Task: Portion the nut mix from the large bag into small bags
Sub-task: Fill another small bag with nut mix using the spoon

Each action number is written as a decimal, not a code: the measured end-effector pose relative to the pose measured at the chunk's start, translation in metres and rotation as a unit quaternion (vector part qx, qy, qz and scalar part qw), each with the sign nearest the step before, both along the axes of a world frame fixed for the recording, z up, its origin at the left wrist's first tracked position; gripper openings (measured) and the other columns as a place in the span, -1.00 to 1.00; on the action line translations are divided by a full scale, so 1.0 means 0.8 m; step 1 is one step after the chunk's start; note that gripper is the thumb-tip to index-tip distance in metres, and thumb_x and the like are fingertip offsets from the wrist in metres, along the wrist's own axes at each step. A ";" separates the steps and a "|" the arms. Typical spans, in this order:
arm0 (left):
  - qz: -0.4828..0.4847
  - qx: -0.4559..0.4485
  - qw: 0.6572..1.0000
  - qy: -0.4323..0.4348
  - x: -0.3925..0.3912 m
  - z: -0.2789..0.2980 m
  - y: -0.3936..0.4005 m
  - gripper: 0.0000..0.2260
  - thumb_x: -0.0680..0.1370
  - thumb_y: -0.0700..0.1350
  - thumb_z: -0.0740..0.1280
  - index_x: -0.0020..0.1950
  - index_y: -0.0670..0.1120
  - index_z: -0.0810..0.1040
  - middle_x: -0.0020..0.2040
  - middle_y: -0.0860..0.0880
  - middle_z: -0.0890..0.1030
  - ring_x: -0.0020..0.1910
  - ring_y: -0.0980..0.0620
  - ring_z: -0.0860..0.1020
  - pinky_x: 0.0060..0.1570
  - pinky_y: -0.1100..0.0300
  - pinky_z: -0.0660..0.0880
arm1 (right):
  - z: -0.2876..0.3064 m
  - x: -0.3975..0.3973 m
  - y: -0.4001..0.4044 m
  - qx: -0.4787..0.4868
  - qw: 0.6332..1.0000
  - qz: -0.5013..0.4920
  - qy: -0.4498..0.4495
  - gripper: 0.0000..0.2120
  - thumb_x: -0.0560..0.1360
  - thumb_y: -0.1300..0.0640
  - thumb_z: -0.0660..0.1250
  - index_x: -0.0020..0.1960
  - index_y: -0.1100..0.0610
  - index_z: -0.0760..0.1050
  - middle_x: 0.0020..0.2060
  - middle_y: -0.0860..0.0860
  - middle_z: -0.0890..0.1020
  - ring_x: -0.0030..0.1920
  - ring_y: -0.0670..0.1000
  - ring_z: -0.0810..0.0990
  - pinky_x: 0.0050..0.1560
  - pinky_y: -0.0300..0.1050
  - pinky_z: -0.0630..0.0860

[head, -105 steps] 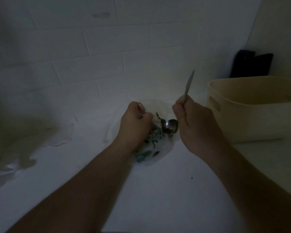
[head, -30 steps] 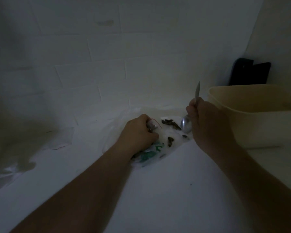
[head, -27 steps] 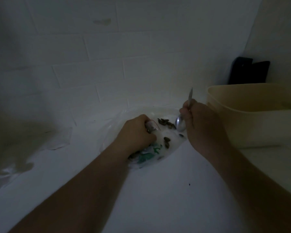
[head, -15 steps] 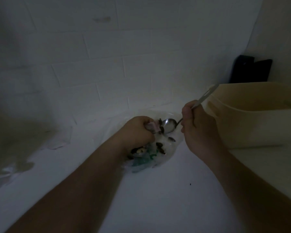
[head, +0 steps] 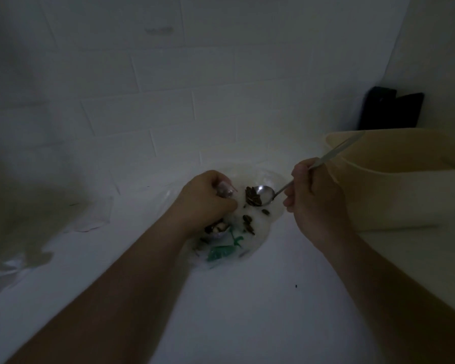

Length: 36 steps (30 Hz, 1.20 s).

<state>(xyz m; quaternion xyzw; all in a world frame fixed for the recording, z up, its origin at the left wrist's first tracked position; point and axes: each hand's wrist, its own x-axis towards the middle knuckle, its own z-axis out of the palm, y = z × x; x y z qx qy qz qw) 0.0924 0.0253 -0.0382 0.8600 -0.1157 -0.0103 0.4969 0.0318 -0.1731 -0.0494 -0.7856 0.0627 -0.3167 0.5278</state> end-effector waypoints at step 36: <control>0.003 -0.112 0.993 0.023 -0.010 -0.004 0.015 -0.61 0.32 -0.15 0.69 0.05 0.01 0.63 -0.10 0.08 0.74 -0.11 0.12 0.71 0.06 0.01 0.69 | 0.075 -0.031 0.033 -0.325 0.924 0.104 -0.173 -0.81 0.69 0.00 0.13 0.04 0.02 0.49 -0.27 -0.04 0.57 -0.32 -0.04 0.61 -0.32 -0.05 0.58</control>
